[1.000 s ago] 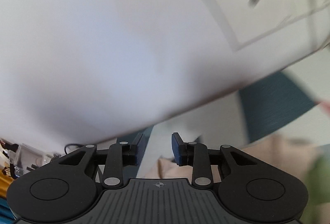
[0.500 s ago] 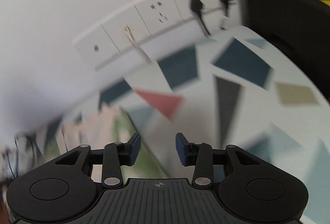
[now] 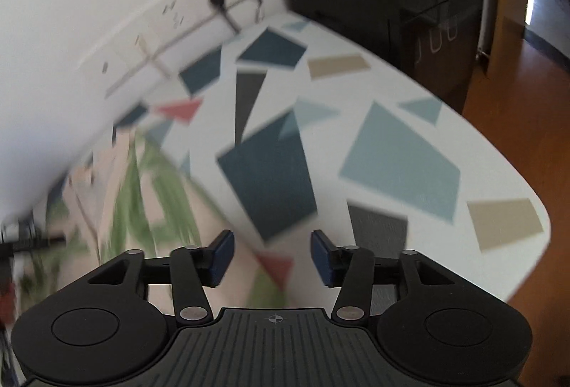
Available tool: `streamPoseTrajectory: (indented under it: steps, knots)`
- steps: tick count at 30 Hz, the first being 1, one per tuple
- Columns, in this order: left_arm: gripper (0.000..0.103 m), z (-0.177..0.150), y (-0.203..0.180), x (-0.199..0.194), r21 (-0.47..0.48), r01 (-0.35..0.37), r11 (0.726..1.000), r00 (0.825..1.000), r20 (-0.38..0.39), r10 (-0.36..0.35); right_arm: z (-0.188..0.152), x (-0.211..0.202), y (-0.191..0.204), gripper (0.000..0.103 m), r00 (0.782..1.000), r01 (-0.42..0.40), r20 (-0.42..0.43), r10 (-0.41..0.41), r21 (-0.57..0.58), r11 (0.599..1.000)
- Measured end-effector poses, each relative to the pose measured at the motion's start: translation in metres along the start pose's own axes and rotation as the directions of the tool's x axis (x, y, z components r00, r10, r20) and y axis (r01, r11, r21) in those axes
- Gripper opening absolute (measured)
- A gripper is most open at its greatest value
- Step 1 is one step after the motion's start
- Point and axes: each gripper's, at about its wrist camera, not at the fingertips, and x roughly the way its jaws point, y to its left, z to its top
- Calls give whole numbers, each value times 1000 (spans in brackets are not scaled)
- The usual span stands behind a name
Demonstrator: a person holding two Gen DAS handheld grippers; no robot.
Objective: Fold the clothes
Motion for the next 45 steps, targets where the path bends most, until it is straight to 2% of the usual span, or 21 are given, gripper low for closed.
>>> streamPoseTrajectory:
  steps: [3, 6, 10, 12, 14, 16, 19, 21, 24, 25, 26, 27, 30, 33, 34, 37, 39, 45]
  knots:
    - [75, -6, -2, 9, 25, -22, 999, 1000, -15, 22, -24, 12, 11, 51, 997, 45, -60, -50, -86, 995]
    - [76, -10, -6, 9, 54, -39, 998, 999, 3, 39, -41, 29, 27, 57, 990, 32, -129, -54, -169, 985]
    - [82, -10, -2, 12, 32, -34, 999, 999, 1, 34, -52, 43, 41, 58, 982, 92, -135, -133, -269, 959]
    - [83, -12, -2, 12, 27, -38, 999, 999, 9, 38, -48, 44, 39, 48, 984, 90, -126, -126, -258, 962]
    - [84, -14, -2, 12, 23, -43, 999, 999, 19, 43, -42, 46, 35, 2, 987, 80, -119, -112, -250, 965]
    - [86, -14, -2, 13, 17, -46, 999, 999, 24, 45, -35, 50, 32, 0, 988, 78, -110, -109, -251, 965]
    - [88, -13, -2, 14, 11, -50, 999, 998, 25, 50, -22, 54, 33, 0, 987, 121, -70, -146, -282, 952]
    - [90, -13, -2, 14, 9, -55, 998, 998, 25, 55, -4, 54, 29, 0, 987, 148, -21, -159, -256, 955]
    - [91, -13, -1, 14, 2, -58, 998, 998, 25, 58, 25, 51, 26, 1, 998, 65, -9, -69, -242, 968]
    - [91, -13, -2, 14, -2, -60, 998, 998, 27, 60, 31, 52, 29, 13, 999, 24, -41, -36, -266, 964]
    - [92, -13, -2, 14, -5, -62, 998, 998, 28, 62, 34, 54, 33, 36, 997, -5, -74, -17, -290, 957]
    - [92, -14, -1, 14, -8, -64, 998, 998, 29, 64, 32, 57, 38, 43, 996, -21, -92, -9, -321, 947]
    - [94, -14, -1, 14, -15, -68, 998, 997, 30, 68, 19, 68, 50, 48, 988, -56, -152, -8, -411, 910]
    - [96, -14, -1, 15, -17, -70, 997, 997, 31, 70, 2, 79, 54, 49, 974, -101, -227, 0, -433, 896]
    - [97, -14, 0, 15, -19, -71, 997, 997, 31, 72, -2, 80, 55, 45, 972, -115, -234, 10, -437, 892]
    - [102, -15, 1, 17, -23, -76, 997, 997, 31, 77, -7, 77, 55, 6, 972, -144, -233, 42, -442, 886]
    - [103, -15, 2, 18, -22, -77, 997, 996, 33, 78, -2, 74, 51, 4, 974, -134, -221, 44, -414, 900]
    - [103, -15, 0, 17, -7, -79, 997, 996, 42, 80, 32, 71, 30, 2, 995, 11, -93, -42, -312, 950]
